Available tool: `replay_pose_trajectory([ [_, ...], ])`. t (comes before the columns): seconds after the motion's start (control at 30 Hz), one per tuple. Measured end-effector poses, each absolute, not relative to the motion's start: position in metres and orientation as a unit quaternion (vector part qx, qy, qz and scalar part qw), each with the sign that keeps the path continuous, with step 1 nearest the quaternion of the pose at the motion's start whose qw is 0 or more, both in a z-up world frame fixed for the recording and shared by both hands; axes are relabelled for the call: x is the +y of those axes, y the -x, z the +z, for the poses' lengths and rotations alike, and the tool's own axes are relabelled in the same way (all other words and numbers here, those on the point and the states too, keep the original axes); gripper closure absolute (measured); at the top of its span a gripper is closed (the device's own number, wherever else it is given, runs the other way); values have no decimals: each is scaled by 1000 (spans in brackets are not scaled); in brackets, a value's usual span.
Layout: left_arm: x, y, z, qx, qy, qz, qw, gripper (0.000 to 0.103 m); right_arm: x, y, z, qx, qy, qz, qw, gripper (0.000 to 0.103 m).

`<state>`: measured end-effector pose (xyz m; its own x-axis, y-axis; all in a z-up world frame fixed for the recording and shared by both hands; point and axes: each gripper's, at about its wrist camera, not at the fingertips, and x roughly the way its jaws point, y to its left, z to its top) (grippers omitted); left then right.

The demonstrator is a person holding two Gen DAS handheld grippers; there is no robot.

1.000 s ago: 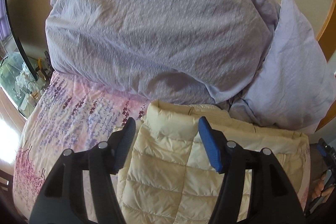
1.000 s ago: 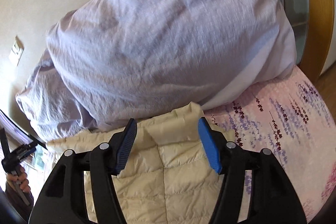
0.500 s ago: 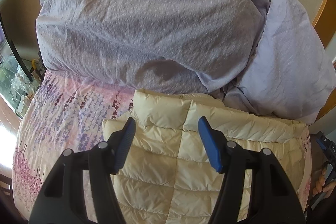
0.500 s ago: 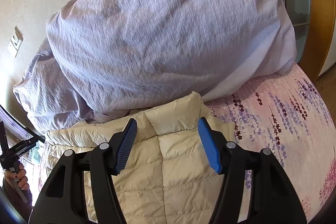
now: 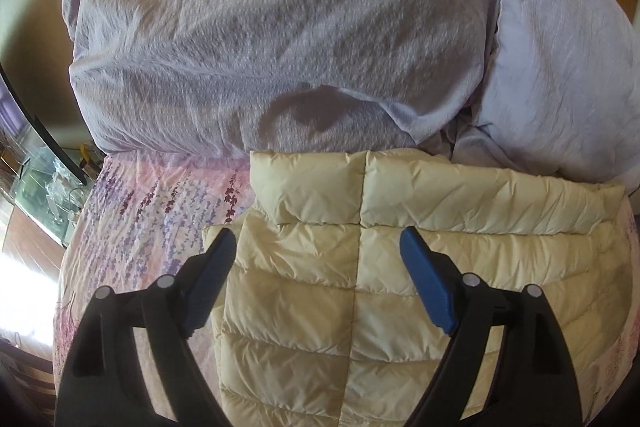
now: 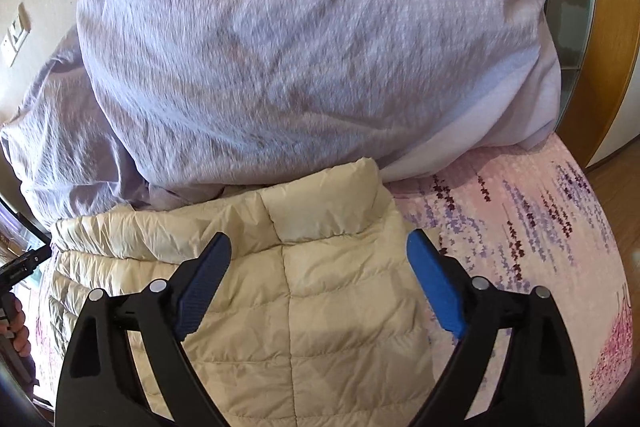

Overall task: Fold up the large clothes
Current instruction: 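Lay the hem onto the collar and press the fold flat with both tools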

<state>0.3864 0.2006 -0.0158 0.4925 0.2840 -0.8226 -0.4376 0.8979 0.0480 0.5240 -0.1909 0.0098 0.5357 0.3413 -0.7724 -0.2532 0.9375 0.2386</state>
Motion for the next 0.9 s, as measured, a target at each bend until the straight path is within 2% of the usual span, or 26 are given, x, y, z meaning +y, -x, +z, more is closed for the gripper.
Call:
replay_pose_trajectory([
  [0.2, 194, -390, -32, 467, 71, 213, 855, 11, -182, -524, -4, 465, -37, 170, 868, 12],
  [0.9, 199, -401, -73, 481, 53, 229, 844, 11, -162, -531, -53, 481, 25, 138, 866, 12],
])
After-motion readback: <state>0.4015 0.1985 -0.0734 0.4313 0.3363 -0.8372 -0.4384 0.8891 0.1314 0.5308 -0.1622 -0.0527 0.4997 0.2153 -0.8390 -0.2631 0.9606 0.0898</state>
